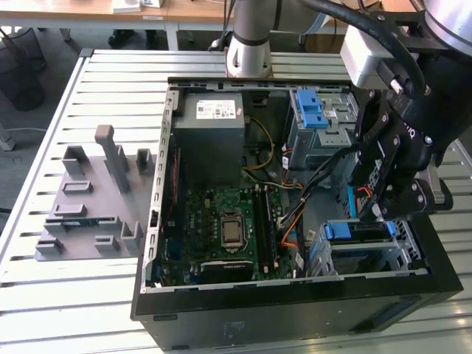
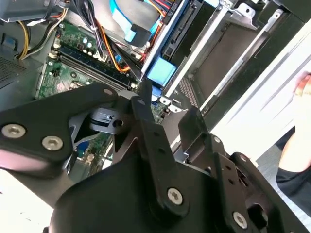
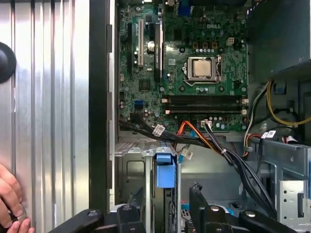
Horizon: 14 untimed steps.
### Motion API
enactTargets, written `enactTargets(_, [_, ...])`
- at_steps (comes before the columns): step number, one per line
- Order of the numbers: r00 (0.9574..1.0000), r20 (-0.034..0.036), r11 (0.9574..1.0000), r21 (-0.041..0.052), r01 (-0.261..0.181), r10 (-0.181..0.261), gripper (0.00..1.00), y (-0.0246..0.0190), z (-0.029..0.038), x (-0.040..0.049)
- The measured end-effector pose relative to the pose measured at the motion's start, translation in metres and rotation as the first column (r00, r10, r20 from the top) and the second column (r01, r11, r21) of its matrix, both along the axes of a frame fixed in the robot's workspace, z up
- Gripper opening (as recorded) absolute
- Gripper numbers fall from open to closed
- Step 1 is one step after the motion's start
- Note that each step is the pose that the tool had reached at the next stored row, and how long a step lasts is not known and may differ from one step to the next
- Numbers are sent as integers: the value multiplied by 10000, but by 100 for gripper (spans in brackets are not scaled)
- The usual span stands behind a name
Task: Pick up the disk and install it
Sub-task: 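Insert the disk into the insertion slot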
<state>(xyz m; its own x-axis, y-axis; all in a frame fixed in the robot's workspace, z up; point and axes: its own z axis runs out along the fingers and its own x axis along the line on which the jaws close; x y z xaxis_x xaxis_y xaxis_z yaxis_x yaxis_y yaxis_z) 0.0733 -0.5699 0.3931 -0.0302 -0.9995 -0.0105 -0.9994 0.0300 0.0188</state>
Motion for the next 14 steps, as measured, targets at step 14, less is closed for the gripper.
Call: enactTargets(14, [10000, 16, 10000, -2, -1, 1, 11, 0, -160, 0])
